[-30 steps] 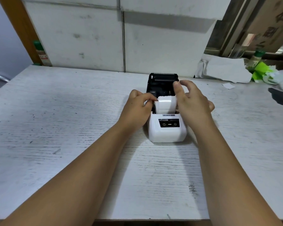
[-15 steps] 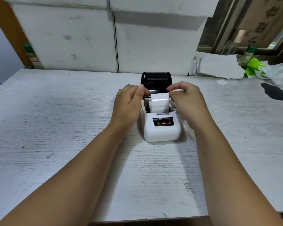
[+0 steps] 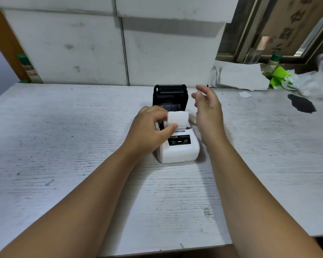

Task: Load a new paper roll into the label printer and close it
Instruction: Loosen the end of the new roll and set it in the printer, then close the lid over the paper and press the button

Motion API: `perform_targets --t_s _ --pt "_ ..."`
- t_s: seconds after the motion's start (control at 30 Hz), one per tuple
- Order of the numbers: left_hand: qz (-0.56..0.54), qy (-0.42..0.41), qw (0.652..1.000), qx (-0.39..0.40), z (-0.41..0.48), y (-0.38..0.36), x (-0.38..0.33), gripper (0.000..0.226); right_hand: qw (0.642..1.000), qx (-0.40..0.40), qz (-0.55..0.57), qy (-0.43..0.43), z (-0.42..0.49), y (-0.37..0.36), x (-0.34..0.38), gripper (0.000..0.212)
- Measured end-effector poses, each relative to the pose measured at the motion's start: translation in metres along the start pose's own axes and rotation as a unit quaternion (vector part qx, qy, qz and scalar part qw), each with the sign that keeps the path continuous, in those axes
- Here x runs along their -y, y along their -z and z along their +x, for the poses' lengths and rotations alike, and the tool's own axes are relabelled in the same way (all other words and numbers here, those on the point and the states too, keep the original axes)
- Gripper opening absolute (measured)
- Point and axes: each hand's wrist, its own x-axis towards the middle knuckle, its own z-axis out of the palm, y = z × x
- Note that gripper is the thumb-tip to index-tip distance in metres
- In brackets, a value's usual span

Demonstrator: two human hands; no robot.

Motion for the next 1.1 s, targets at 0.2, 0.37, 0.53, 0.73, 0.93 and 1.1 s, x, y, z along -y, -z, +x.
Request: perform_targets --t_s 0.2,0.37,0.53,0.73,0.93,1.1 --pt "0.078 -0.093 0.992 -0.042 -0.006 -0.002 -0.004 0.031 0.991 0.092 0.099 -0.021 -0.001 -0.007 -0.004 0.034" --pt "0.105 -0.099 0.985 -0.099 -0.005 -0.004 -0.003 0.02 0.987 0.085 0.136 -0.01 0.0 -0.01 -0.002 0.024" --pt "0.149 -0.11 0.972 -0.145 -0.006 -0.006 -0.004 0.016 0.997 0.043 0.063 0.025 0.001 -0.013 -0.004 0.02" --pt "0.161 -0.108 0.967 -0.167 -0.006 -0.004 -0.002 0.024 0.998 0.036 0.051 0.033 -0.001 -0.015 -0.006 0.01" --pt "0.141 -0.153 0.956 -0.208 -0.004 -0.004 -0.002 0.023 0.992 0.074 0.095 0.045 -0.004 -0.017 -0.004 0.017" --pt "0.152 -0.17 0.947 -0.225 -0.004 -0.005 -0.001 0.021 0.99 0.095 0.103 0.031 -0.006 -0.015 -0.002 0.024"
